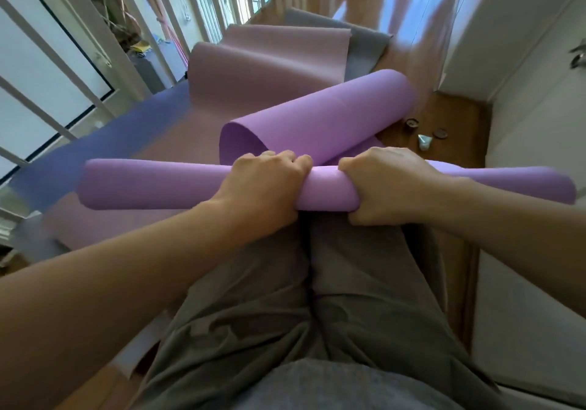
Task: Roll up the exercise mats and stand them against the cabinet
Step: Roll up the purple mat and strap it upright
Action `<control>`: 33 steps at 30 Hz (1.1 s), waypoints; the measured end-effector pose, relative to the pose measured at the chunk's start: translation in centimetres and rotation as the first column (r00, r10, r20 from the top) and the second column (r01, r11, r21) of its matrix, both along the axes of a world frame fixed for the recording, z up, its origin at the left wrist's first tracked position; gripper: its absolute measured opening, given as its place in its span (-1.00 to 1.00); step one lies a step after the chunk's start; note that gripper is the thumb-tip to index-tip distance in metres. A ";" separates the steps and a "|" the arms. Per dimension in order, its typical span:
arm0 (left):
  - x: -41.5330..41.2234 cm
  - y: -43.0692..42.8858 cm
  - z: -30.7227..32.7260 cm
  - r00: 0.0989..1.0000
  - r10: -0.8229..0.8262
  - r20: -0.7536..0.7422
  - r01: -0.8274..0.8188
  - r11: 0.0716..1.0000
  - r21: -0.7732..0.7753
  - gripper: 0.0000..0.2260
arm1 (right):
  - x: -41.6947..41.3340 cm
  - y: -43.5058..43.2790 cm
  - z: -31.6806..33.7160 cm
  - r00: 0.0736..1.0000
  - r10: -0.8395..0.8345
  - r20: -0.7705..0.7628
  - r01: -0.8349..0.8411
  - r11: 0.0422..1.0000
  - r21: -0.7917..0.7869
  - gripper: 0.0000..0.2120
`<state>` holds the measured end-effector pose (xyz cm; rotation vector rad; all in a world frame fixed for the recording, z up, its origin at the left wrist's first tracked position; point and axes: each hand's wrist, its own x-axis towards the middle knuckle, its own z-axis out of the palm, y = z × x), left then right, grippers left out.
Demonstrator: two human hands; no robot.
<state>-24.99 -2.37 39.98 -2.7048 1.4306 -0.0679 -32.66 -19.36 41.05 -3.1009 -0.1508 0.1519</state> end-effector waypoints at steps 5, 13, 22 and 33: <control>-3.1 0.5 -0.4 0.963 -0.044 -0.265 0.095 0.979 0.181 -0.66 | -4.0 0.9 -1.7 0.961 -0.011 -0.275 0.044 0.992 0.116 -0.63; -1.1 -0.5 -1.0 0.807 0.017 -0.591 0.198 0.934 0.297 -0.70 | -6.0 2.1 -5.2 0.989 -0.004 0.148 0.003 1.000 0.007 -0.50; -3.4 -0.3 -2.5 0.976 -0.015 -0.217 0.055 0.982 0.179 -0.58 | -1.6 0.9 -3.3 0.933 0.004 -0.360 0.091 0.965 0.246 -0.43; -0.6 -1.4 -1.6 0.899 0.036 -0.436 0.077 0.968 0.239 -0.63 | -3.3 1.4 -5.4 0.992 -0.068 0.105 0.067 0.998 0.015 -0.58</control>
